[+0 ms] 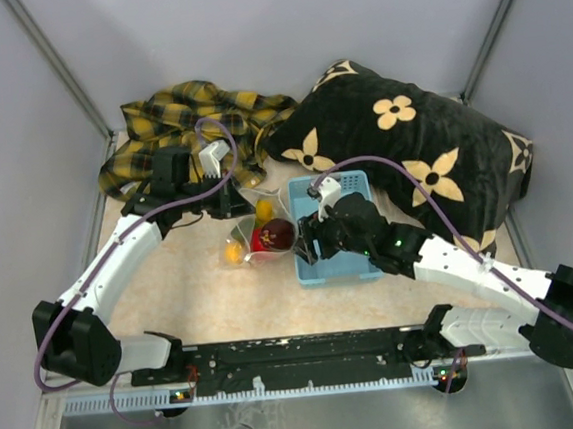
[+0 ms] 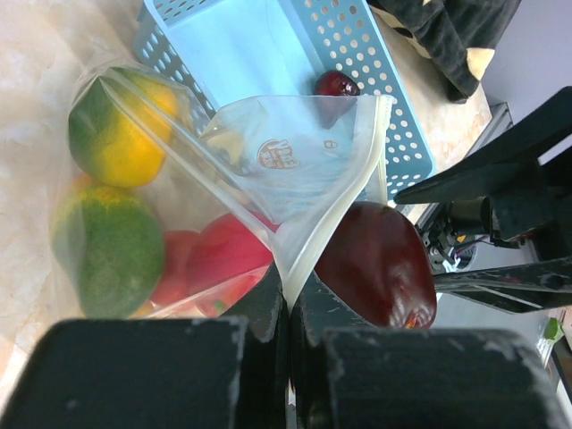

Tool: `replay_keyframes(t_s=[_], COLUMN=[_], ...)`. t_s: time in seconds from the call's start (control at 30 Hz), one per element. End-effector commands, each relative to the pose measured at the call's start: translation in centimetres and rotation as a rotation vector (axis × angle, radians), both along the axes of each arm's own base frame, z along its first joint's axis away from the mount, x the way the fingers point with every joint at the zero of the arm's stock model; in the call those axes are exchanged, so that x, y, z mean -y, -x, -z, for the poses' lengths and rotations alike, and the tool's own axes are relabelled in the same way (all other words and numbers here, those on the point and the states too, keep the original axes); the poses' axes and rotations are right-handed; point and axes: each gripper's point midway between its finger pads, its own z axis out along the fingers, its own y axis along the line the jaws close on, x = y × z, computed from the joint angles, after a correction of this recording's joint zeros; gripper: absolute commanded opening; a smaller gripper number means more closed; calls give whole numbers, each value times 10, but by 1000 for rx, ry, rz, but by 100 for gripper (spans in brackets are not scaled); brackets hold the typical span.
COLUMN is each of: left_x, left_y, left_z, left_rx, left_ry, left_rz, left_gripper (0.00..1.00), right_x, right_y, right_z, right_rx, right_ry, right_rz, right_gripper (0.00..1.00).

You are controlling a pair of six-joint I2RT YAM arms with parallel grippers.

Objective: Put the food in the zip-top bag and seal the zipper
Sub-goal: Place the fake fruit in the zipper food storage bag.

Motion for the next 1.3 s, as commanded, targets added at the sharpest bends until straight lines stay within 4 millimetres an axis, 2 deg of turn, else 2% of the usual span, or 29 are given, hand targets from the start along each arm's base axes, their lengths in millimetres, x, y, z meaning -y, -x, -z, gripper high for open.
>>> replay_keyframes(t_s=[0.0, 0.23, 0.37, 0.67, 0.93, 1.13, 1.27], left_x=[4, 5, 6, 7, 7, 7, 7], left_y=[0, 2, 3, 4, 4, 4, 4], left_z=[-5, -6, -5, -5, -4, -3, -3], left_rx=[19, 22, 19, 16, 12, 6, 6], left_ry=[24, 31, 33, 37, 37, 36, 38], left_rz=[22, 39, 47, 58, 57, 52, 49], left_gripper=[0, 0, 0, 0, 0, 0, 0], right_x=[-11, -10, -10, -18, -23, -1, 1], right_y=[-4, -36, -51, -71, -69, -74, -72], right_z=[-9, 0, -5, -3, -20, -21, -23], right_rx=[-20, 10, 19, 11, 25, 27, 10], right_ry=[-132, -152, -222, -203, -247, -240, -265], right_rz=[50, 200, 261, 292, 224, 266, 232], right_gripper=[64, 64, 61, 58, 59, 57, 54])
